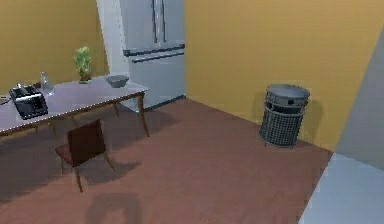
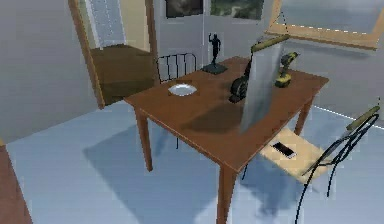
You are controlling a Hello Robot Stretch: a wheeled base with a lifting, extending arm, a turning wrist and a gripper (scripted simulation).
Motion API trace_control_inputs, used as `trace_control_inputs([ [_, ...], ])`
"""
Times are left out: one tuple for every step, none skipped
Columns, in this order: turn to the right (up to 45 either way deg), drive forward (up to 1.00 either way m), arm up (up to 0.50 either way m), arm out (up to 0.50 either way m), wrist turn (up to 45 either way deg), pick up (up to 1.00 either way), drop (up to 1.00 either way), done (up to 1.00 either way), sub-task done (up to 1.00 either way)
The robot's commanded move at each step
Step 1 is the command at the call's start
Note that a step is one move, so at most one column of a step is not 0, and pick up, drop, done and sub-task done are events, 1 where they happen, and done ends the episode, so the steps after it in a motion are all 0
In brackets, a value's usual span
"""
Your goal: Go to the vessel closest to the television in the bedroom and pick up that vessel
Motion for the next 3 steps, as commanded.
trace_control_inputs([
  [36.0, 0.00, 0.00, 0.00, 0.0, 0.00, 0.00, 0.00, 0.00],
  [0.0, 1.00, 0.00, 0.00, 0.0, 0.00, 0.00, 0.00, 0.00],
  [6.0, 0.00, 0.00, 0.00, 0.0, 0.00, 0.00, 0.00, 0.00],
])
